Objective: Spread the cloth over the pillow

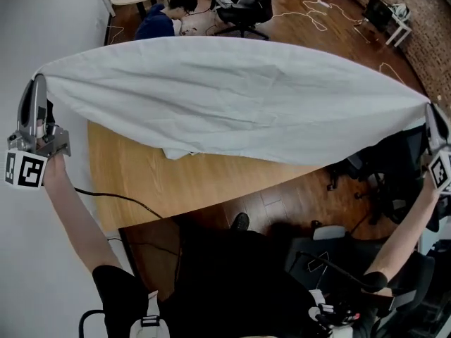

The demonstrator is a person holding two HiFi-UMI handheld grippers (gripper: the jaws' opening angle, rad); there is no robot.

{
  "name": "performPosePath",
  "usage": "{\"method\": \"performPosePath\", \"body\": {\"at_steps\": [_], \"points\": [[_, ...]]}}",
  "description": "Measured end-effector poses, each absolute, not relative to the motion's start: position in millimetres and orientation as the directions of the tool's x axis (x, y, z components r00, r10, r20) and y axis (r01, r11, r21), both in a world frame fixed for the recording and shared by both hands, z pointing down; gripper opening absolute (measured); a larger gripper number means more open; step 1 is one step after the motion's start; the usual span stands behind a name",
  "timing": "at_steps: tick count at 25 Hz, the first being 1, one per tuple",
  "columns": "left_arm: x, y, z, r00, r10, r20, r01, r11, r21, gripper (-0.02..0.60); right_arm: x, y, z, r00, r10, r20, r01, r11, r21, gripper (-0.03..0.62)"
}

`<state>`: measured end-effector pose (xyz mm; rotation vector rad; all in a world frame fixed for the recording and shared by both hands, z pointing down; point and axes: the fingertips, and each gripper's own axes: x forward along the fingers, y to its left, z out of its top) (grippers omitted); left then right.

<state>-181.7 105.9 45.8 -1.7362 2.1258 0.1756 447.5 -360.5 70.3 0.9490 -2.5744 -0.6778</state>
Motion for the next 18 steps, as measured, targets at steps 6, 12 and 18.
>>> {"method": "performPosePath", "body": {"at_steps": [6,12,18], "points": [[-54.1,154.6,88.7,-0.115,-0.909,-0.401,-0.985,0.156,-0.071,0.008,537.7,-356.5,102.2,-0.711,-0.703,0.017,-0.626,0.643,0.441,0.017],[-13.6,172.3,86.2,-0.152,-0.914,-0.377,-0.956,0.232,-0.179,0.008,556.0,-374.3,131.7,-0.701,-0.713,0.015,-0.655,0.652,0.383,0.018],[-65.8,160.1,90.0,-0.145,-0.895,-0.423,-0.962,0.227,-0.150,0.008,509.2,-381.0,98.8,-0.674,-0.739,0.000,-0.657,0.599,0.457,0.018]]}}
